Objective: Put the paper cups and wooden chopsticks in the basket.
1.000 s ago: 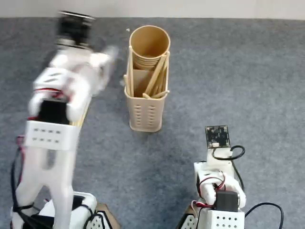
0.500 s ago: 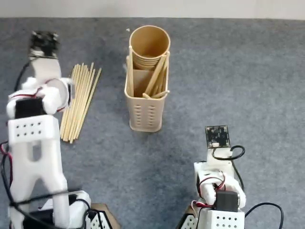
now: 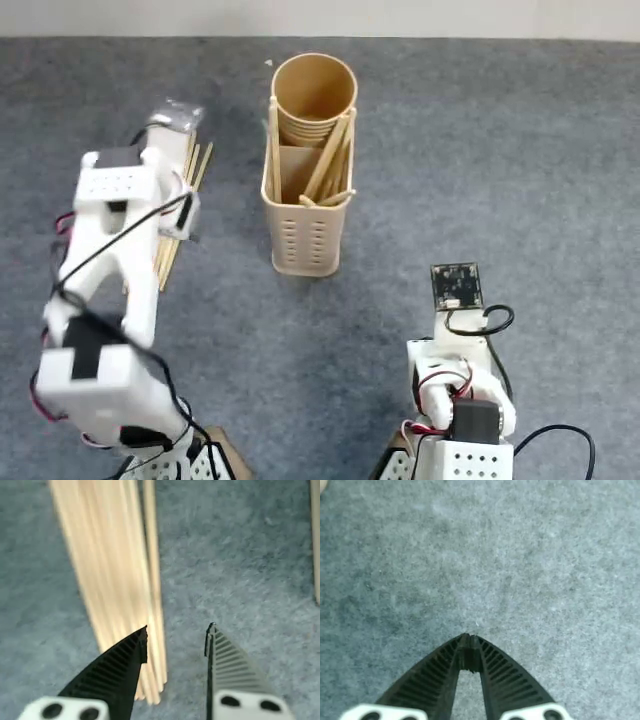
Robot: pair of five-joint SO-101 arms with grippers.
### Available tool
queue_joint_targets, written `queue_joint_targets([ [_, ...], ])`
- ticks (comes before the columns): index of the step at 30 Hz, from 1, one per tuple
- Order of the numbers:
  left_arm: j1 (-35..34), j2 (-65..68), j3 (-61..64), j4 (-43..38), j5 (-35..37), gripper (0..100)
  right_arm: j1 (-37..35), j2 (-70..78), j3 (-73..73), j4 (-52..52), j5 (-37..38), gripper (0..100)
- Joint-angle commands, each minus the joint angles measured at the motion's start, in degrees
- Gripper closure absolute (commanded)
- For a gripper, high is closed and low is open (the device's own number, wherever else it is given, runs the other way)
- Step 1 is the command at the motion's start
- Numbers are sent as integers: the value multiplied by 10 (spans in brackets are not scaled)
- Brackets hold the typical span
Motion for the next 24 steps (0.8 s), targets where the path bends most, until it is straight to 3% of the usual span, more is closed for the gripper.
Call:
queue_joint_targets([
  [1, 27, 47, -61, 10, -12, 787, 7, -7, 87, 4, 4, 992],
  [24, -25, 229, -204, 6, -13, 825, 7, -7, 87, 4, 4, 992],
])
